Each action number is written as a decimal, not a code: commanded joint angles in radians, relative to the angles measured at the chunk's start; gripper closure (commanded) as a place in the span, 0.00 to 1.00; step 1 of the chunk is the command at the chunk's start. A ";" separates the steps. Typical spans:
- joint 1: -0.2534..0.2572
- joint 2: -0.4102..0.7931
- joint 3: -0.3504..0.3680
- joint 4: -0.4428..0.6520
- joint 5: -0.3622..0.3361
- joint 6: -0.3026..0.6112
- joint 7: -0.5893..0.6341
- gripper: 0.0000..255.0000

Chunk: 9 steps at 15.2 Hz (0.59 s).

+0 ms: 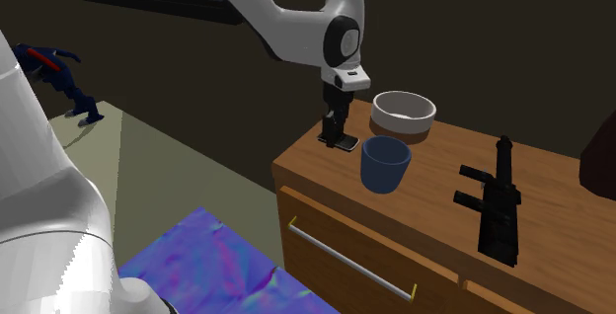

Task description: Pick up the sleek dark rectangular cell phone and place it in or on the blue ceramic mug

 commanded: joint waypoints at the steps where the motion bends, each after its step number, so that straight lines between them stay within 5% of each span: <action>1: -0.001 -0.013 0.001 0.013 0.007 -0.025 -0.005 1.00; 9: -0.004 -0.067 0.004 0.062 0.031 -0.126 -0.024 1.00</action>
